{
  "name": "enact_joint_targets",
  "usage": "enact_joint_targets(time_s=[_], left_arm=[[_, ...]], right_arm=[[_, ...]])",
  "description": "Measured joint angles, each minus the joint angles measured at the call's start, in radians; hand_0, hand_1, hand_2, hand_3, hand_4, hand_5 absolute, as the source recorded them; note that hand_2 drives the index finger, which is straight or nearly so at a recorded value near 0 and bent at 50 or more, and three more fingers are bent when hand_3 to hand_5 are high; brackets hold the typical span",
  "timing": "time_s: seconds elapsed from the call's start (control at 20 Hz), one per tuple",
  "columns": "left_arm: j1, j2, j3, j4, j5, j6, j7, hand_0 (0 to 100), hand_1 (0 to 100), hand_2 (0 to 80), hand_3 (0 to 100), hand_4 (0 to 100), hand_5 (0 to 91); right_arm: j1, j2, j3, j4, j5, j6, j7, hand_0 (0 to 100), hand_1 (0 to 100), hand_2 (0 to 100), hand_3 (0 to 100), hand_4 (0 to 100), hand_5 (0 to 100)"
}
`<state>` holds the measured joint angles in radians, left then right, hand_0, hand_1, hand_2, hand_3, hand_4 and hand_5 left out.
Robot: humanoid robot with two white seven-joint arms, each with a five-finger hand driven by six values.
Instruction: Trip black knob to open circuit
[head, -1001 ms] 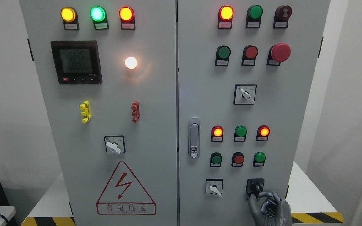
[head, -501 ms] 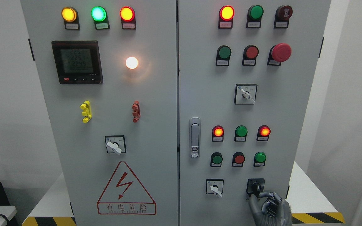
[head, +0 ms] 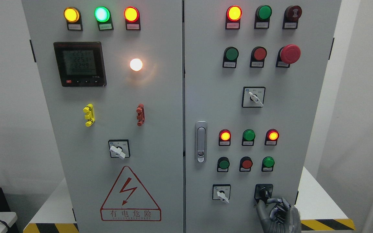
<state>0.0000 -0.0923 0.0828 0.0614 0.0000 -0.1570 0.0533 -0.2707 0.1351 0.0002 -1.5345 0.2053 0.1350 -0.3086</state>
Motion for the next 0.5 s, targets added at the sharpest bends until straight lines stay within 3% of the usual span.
enact_joint_targets(time_s=[0.5], left_arm=[[0.0, 0.0, 0.0, 0.0, 0.0, 0.0, 0.0, 12, 39, 0.0, 0, 0, 0.0]], right_arm=[[-0.001, -0.001, 0.0, 0.0, -0.024, -0.004, 0.002, 52, 81, 65, 99, 100, 99]])
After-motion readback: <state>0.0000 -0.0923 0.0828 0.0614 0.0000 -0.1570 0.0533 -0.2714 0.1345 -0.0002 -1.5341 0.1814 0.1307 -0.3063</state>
